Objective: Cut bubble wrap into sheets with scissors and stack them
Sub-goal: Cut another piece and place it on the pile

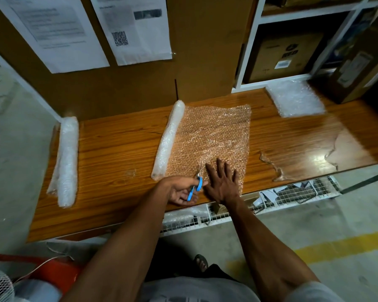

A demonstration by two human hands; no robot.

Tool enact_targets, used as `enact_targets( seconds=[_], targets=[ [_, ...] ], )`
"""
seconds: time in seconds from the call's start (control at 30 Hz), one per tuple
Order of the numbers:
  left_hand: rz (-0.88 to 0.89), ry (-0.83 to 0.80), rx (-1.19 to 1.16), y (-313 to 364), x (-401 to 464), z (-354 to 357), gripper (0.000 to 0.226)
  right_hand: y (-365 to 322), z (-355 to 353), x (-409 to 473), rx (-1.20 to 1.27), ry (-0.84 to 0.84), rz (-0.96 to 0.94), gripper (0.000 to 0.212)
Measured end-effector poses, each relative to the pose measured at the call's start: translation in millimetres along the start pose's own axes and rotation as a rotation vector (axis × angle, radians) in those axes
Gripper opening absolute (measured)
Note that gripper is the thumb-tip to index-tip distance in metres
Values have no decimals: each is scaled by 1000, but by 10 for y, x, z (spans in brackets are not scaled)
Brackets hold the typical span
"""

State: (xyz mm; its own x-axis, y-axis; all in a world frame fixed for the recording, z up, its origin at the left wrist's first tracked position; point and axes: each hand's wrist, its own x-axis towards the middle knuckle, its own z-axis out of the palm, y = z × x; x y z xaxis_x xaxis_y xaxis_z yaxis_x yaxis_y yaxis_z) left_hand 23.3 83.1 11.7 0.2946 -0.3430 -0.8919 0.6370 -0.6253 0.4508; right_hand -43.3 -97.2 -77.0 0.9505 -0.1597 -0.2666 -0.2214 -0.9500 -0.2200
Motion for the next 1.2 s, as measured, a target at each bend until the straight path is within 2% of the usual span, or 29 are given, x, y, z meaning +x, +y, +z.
enact_targets(
  seconds=[0.07,0.27,0.37,0.53,0.63,0.73,0.87,1.03,1.13,1.2],
  targets=[
    [27,47,32,62,37,10,43,1,-10,-7,3,15,-5,78],
    [19,75,1,86,160,8,17,46,34,8,22,31,-6,76],
    [33,67,-13,74,192,-2,18,52,15,22,34,49,-15,78],
    [39,92,-50,21,234,29,12,58,-12,64,75,149,-21,68],
    [47,95,-80,36,207,31,20,102,-9,116,58,160,-17,69],
    [35,41,-93,41,244,-6,25,159,10,161,22,96,-22,74],
    [4,-34,-103,105,213,-3,21,184,7,162,-1,48,-30,76],
    [15,-48,-80,202,152,55,22,180,-42,119,-9,40,-35,77],
    [14,-39,-56,243,198,30,49,189,-31,102,2,54,-43,79],
    [17,-62,-62,294,203,32,53,199,-11,117,0,56,-38,79]
  ],
)
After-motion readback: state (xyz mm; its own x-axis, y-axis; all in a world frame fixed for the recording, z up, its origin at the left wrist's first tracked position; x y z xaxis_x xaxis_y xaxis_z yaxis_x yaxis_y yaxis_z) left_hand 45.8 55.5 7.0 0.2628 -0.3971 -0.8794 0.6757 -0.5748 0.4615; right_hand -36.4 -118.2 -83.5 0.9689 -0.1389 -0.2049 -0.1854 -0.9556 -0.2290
